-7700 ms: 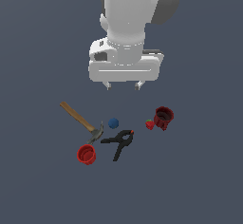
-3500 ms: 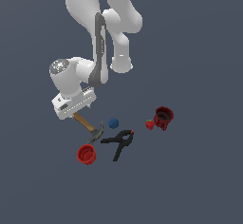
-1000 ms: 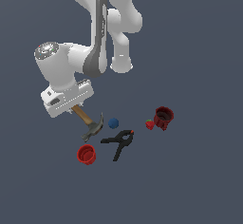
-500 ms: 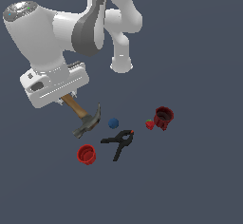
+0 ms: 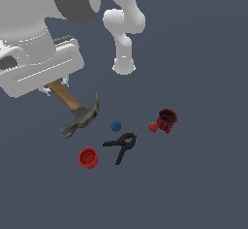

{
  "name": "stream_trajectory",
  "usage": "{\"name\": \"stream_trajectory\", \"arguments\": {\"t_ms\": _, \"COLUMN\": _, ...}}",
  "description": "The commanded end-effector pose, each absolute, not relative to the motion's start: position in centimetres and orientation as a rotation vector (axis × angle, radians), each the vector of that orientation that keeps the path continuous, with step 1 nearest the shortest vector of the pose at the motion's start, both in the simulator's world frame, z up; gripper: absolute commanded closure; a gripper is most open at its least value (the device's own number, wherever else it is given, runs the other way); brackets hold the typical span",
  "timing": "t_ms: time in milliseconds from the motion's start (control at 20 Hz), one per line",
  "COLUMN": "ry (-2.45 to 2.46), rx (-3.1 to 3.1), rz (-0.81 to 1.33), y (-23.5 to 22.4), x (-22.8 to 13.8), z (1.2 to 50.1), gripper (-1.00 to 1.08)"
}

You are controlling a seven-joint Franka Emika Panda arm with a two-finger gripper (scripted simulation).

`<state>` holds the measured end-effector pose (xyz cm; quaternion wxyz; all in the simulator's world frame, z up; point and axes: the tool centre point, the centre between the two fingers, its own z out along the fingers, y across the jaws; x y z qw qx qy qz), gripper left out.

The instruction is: Pick up a designated object from a clutter of objects.

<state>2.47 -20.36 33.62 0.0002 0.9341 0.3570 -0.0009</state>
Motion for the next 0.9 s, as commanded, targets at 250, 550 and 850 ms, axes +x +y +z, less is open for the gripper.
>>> {"name": "stream_trajectory", "arguments": {"t_ms": 250, "ry": 1.122, "rx": 2.933, "rz": 0.000, "y": -20.2, "x": 4.1, "z": 38.5, "gripper": 1.08}}
{"name": "stream_trajectory", "arguments": {"t_ms": 550, "ry": 1.123, "rx": 2.934, "rz": 0.000, "y": -20.2, "x": 4.8, "z": 40.4, "gripper": 1.08}}
{"name": "stream_trajectory", "arguments": {"t_ms": 850, "ry": 1.123, "rx": 2.934, "rz": 0.000, "y": -20.2, "x": 5.0, "z": 40.9, "gripper": 1.08}}
